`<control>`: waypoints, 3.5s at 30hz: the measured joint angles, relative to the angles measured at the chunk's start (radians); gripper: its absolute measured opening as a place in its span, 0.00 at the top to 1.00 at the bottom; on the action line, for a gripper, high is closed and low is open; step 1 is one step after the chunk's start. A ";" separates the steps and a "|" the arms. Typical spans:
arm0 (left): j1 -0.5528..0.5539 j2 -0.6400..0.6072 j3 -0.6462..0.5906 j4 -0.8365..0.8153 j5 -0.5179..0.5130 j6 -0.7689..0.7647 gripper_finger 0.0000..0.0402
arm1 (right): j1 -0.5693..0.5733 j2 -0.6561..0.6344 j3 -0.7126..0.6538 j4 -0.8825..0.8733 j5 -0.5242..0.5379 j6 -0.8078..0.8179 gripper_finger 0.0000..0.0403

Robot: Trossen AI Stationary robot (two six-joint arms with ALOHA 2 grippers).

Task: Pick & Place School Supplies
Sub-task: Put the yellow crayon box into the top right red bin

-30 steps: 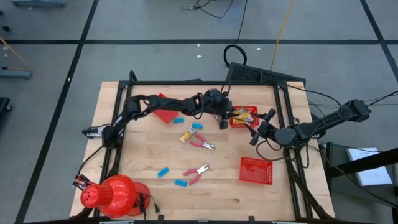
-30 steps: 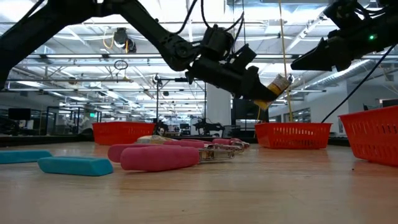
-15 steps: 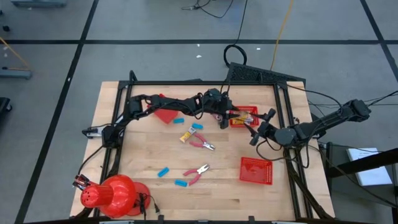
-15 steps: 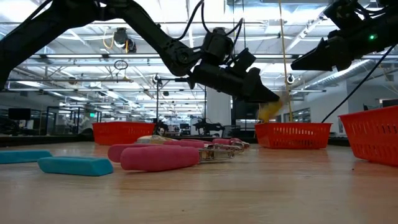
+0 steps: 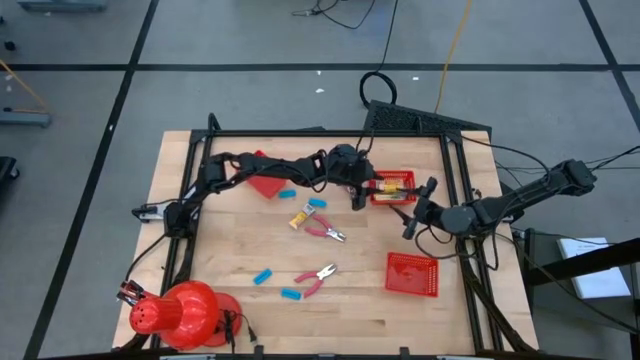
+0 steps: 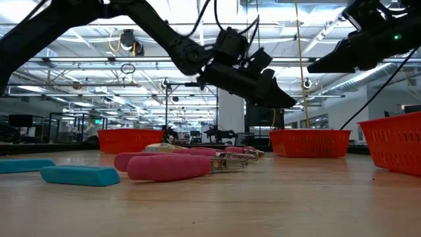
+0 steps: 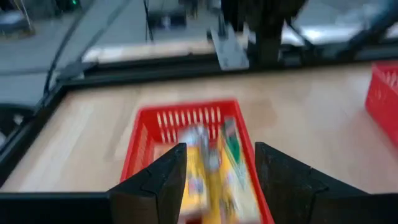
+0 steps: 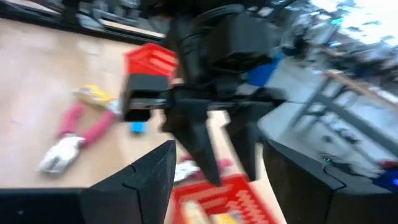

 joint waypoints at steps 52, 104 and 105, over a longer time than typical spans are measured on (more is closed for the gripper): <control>-0.213 -0.542 -0.817 -0.264 -0.458 -0.566 0.45 | 0.059 0.270 0.001 0.166 -0.164 0.060 0.44; -0.041 -0.452 -0.758 0.421 -0.218 -0.200 0.82 | 0.059 0.270 0.000 0.187 -0.131 0.047 0.44; -0.038 -0.442 -0.735 0.428 -0.202 -0.193 0.82 | 0.059 0.270 0.000 0.197 -0.131 0.040 0.44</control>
